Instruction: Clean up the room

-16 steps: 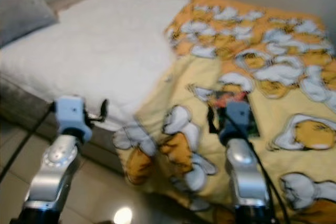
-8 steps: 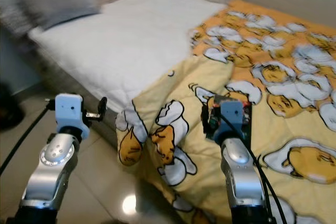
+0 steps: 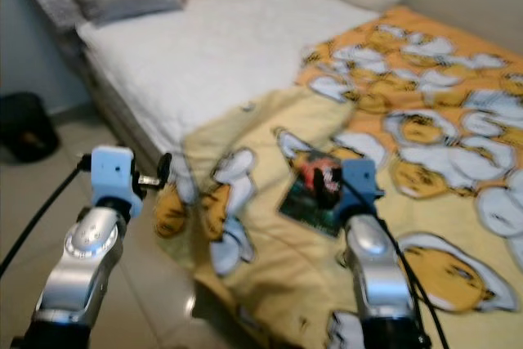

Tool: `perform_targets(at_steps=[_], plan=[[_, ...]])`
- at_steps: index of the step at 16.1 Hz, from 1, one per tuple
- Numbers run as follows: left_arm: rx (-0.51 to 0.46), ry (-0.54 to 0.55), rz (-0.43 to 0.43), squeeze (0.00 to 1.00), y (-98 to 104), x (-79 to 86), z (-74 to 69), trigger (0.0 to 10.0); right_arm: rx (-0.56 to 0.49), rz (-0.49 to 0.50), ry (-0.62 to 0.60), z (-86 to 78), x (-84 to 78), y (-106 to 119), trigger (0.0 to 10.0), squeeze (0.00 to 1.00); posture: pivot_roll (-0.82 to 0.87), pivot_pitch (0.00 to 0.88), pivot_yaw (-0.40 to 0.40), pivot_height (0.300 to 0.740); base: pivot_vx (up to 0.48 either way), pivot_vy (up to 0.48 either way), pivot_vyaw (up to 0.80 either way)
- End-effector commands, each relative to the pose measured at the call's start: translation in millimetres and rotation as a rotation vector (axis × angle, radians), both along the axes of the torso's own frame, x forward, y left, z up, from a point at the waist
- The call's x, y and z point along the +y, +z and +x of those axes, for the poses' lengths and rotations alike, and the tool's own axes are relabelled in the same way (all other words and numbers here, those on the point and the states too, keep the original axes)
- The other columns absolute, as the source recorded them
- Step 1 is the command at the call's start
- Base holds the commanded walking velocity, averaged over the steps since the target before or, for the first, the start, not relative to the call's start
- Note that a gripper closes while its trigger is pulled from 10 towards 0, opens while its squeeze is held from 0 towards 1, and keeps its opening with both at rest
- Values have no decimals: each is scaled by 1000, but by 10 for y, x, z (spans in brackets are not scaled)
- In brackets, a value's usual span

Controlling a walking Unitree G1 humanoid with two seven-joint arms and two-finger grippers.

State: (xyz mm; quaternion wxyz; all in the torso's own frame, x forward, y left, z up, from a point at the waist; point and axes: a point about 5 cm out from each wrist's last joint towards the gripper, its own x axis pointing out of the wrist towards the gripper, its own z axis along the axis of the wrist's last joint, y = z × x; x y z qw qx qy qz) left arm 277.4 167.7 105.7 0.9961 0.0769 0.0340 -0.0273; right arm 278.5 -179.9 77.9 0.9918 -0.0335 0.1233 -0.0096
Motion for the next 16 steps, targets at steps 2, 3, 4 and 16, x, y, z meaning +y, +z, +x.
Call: perform_targets(at_steps=[2,3,4,16], plan=[[15,-62,32,1000,-29,-41,-45,10000,12,43,50,7,87,-4,10000,890,-14,0,1,740,0,0,0],[16,-82,38,1000,-35,-60,-57,10000,16,43,62,6,99,-8,10000,0,-11,0,0,740,0,0,0],[17,-90,42,1000,-37,-69,-63,10000,17,37,66,6,104,-11,10000,0,-10,0,-1,740,0,0,0],[175,-497,157,1000,-192,-205,-227,10000,182,233,-135,147,-251,-210,10000,1000,21,0,-7,740,0,0,0]])
